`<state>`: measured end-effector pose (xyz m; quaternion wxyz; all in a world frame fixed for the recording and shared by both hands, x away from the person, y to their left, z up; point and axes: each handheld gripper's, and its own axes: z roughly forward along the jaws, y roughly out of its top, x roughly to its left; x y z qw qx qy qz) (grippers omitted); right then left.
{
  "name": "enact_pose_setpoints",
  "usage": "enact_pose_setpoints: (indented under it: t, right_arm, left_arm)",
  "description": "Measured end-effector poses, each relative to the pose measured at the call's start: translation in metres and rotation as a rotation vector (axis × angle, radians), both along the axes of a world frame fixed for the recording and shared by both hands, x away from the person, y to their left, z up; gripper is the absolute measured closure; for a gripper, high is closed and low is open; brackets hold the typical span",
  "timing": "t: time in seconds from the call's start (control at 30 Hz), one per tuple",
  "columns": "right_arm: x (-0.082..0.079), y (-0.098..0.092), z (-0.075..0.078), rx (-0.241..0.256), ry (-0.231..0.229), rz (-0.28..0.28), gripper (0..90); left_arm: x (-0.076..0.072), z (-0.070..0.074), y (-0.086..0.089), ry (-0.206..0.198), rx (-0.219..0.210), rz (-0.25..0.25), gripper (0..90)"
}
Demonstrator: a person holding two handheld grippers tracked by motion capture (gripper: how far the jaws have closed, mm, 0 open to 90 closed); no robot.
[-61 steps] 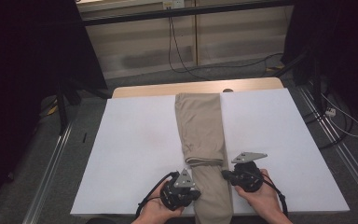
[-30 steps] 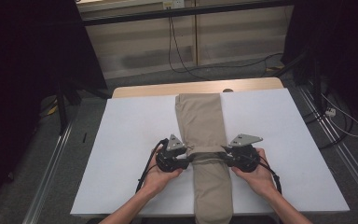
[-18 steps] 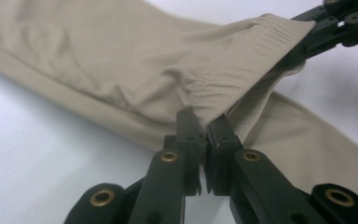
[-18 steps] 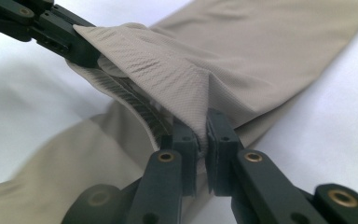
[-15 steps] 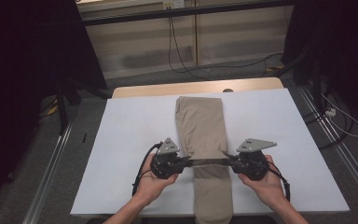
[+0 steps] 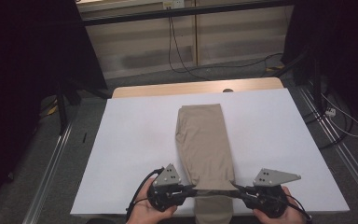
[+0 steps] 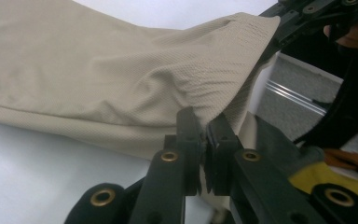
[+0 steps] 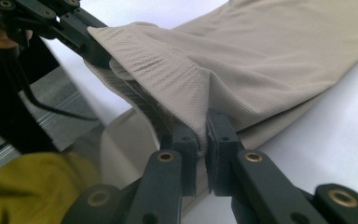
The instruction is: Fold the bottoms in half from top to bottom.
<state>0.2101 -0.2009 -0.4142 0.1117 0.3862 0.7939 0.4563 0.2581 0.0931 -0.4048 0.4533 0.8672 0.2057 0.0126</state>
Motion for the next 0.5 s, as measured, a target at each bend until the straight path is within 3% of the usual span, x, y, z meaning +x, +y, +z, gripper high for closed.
enact_pose_setpoints:
  t: [0.17,0.23,0.37,0.43,0.5]
  right_arm:
    - [-0.019,0.001,-0.001,0.006,0.033,0.01,84.3]
    - [-0.025,0.002,-0.003,-0.006,0.028,0.024,82.1]
    - [-0.022,0.0,-0.005,0.023,0.032,0.006,51.3]
    - [-0.019,-0.002,-0.004,0.038,0.028,0.001,44.4]
    - [-0.015,-0.004,-0.002,0.048,0.007,-0.014,38.2]
  left_arm:
    - [-0.018,-0.002,0.002,0.026,0.011,-0.034,86.0]
    - [-0.022,-0.007,0.004,0.055,0.003,-0.047,84.8]
    - [-0.013,-0.009,0.009,0.075,-0.032,-0.029,71.7]
    - [-0.005,-0.007,0.012,0.055,-0.058,-0.001,60.5]
    - [0.003,-0.006,0.014,0.051,-0.071,0.027,55.5]
